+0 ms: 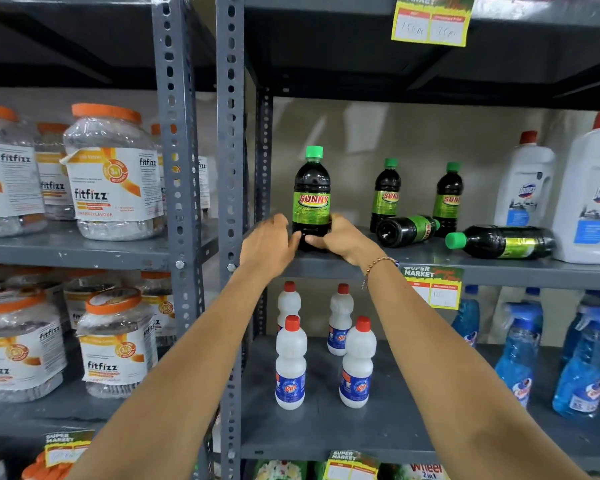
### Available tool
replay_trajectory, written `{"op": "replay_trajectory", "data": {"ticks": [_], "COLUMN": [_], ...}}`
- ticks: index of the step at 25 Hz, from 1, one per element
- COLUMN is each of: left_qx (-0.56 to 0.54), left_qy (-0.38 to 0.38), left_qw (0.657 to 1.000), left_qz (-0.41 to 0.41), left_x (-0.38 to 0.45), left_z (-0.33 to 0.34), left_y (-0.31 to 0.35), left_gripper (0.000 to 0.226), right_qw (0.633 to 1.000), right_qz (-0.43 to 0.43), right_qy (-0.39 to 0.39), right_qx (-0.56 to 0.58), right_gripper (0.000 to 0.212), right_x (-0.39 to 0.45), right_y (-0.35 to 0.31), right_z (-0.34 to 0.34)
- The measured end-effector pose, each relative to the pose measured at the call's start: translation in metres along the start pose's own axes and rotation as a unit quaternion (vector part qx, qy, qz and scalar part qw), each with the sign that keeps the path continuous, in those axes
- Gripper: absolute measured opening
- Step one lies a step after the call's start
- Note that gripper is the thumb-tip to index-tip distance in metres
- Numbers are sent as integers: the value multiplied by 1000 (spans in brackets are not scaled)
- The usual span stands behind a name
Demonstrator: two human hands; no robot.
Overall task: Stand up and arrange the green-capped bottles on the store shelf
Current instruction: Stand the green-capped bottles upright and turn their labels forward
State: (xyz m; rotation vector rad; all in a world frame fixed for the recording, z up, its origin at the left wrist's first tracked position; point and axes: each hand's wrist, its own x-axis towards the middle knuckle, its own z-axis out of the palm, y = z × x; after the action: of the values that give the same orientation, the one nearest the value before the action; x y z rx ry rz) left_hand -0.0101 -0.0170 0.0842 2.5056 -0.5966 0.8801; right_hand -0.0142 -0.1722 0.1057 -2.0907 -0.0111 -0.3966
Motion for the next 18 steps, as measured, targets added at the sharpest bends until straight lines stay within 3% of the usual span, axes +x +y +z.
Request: {"op": "replay_trajectory", "data": {"ticks": [3, 4, 7, 9, 18], "left_qx": [-202, -250, -327, -348, -348], "left_qy": [-161, -182, -179, -170, -141], "left_qw": [962, 945, 922, 916, 924], "left_qz": [-88, -105, -109, -102, -70], "left_x": [30, 39, 50, 50, 30], "left_z": [-1, 2, 14, 16, 2], "left_y": [-1, -4, -11, -12, -14], "left_gripper": [74, 72, 41, 36, 57], "right_qw": [1000, 1000, 1000, 1000, 999], "right_qz": [2, 6, 6, 6, -7], "right_qy": [3, 5, 3, 3, -30], "right_qx": [7, 11, 16, 18, 32], "right_gripper": [44, 44, 44, 44, 43], "right_x": [1, 2, 8, 10, -23], "right_y": [3, 4, 8, 9, -2], "right_z": [-7, -8, -8, -9, -24]}}
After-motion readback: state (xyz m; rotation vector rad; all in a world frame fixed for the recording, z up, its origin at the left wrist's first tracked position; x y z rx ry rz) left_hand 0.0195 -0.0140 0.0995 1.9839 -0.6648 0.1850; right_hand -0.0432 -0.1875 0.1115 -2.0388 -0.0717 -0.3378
